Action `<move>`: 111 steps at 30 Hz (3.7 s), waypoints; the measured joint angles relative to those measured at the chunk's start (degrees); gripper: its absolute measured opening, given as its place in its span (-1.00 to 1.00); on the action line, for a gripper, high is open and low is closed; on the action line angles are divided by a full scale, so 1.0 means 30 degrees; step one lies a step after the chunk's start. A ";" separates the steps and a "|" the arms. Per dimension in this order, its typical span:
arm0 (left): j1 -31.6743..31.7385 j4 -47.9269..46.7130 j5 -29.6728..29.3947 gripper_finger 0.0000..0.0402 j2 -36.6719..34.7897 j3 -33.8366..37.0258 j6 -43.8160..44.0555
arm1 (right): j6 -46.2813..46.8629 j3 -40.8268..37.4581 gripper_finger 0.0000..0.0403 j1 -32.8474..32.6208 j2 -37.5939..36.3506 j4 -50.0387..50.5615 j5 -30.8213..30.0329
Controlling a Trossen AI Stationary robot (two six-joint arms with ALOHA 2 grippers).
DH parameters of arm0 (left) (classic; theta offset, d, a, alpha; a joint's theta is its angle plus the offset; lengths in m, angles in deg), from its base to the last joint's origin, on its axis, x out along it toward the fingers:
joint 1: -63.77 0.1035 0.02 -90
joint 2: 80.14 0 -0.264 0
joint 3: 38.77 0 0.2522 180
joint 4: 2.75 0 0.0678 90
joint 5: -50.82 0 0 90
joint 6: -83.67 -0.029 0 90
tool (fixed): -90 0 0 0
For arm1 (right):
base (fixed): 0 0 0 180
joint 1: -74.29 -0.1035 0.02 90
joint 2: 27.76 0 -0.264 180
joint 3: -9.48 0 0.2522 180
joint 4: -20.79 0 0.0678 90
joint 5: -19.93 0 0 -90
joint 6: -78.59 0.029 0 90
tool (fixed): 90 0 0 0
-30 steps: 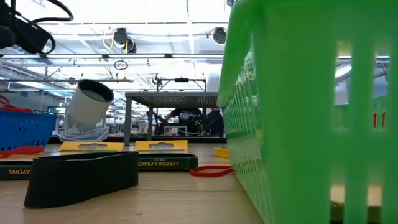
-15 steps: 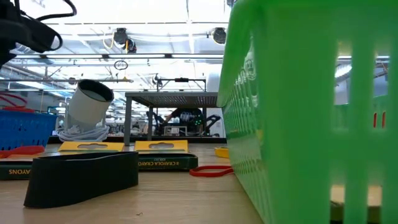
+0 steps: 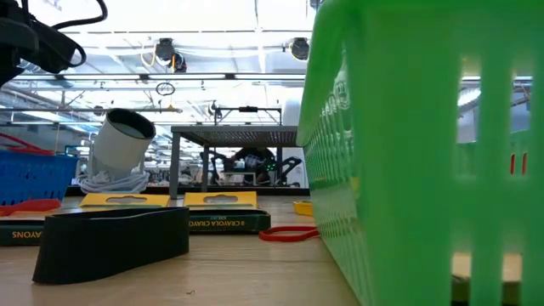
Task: Pick & Place Office Desk Supplies
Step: Put the red rubber band into the blue bin, then put the yellow crayon box into the green bin
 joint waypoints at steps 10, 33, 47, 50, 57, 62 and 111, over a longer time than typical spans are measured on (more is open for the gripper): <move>0.0003 -0.0140 0.0821 -0.22 0.0000 0.0000 -0.0087 | 0.0000 0.0006 -0.56 0.0001 0.0000 0.0000 0.0000; 0.0058 0.6082 -0.3033 -0.21 -0.0007 -0.2011 -0.4565 | 0.0066 -0.0002 -0.56 -0.0002 0.0000 -0.0004 -0.0004; 0.2260 1.4143 -0.0859 -0.21 0.2759 -0.2004 -1.2286 | 0.0080 0.0006 -0.56 0.0000 0.0000 -0.0022 0.0000; 0.3053 1.4866 -0.0132 -0.21 0.3238 -0.2004 -1.3739 | 0.0080 0.0006 -0.56 0.0002 0.0000 -0.0097 -0.0004; 0.4873 1.6131 0.1160 -0.21 0.3541 -0.2004 -1.6722 | 0.0073 0.0006 -0.56 0.0002 0.0000 -0.0153 -0.0003; 0.5910 1.5928 0.1055 -0.21 0.3565 -0.2004 -1.7800 | 0.0073 0.0006 -0.56 -0.0001 0.0000 -0.0160 0.0000; 0.8692 1.2953 0.6371 -0.21 0.8123 -0.1974 -1.9543 | 0.0022 0.0005 -0.56 -0.0001 0.0007 -0.0095 0.0000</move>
